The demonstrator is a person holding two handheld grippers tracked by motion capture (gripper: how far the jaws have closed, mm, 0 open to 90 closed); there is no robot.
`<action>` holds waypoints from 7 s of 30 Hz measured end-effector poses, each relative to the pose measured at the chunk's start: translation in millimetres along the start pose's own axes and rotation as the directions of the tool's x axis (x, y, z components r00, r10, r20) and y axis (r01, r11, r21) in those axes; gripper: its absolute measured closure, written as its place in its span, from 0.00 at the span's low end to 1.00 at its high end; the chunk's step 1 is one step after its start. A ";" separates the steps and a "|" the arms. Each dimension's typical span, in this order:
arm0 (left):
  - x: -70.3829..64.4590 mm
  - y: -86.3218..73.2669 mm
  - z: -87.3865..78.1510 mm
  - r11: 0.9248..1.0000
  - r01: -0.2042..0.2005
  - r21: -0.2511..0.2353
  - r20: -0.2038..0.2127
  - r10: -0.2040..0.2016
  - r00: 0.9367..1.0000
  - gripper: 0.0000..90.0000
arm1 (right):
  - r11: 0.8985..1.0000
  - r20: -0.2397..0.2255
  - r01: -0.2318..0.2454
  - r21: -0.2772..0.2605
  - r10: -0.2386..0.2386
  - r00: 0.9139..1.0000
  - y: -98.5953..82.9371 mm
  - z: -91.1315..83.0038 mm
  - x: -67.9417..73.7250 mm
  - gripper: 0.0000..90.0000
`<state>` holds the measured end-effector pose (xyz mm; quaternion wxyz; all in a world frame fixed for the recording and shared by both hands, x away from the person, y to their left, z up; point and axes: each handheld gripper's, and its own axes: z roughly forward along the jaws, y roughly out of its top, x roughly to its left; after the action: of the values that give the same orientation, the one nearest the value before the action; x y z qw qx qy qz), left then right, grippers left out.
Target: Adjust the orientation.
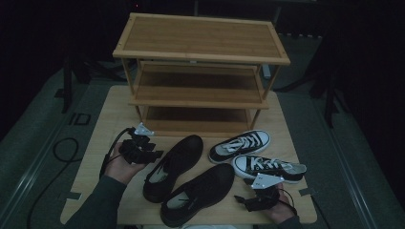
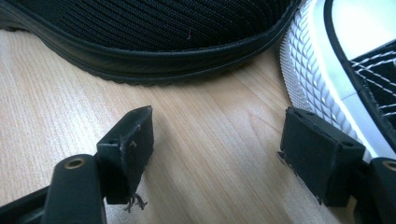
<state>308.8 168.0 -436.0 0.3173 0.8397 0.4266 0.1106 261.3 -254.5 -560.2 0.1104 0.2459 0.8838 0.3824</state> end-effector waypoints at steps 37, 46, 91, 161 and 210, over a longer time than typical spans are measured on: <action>-20.3 0.5 39.3 0.982 -0.046 0.183 -0.012 0.049 0.999 0.85 | 1.000 0.000 0.000 0.000 0.000 1.000 0.0 0.0 0.0 0.28; -17.6 0.6 49.8 0.981 -0.017 0.192 -0.033 0.024 0.999 0.95 | 1.000 0.000 0.000 0.000 0.000 1.000 0.0 0.0 0.0 0.28; 55.2 32.6 57.9 0.936 0.343 -0.082 -0.164 -0.352 0.922 0.97 | 1.000 0.000 0.000 0.000 0.000 1.000 0.0 0.0 0.0 0.28; -6.1 -15.3 -0.6 0.961 0.186 -0.205 -0.106 -0.210 0.972 1.00 | 1.000 -0.001 0.001 0.001 -0.001 1.000 0.0 0.1 0.1 0.28; -9.6 -55.7 84.9 0.978 0.200 0.057 -0.186 -0.186 0.965 1.00 | 1.000 -0.001 0.001 0.001 -0.001 1.000 0.1 0.1 0.1 0.28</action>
<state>305.6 147.5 -535.8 0.2550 0.7921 0.5371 0.1380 261.3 -254.4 -560.2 0.1102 0.2452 0.8841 0.3821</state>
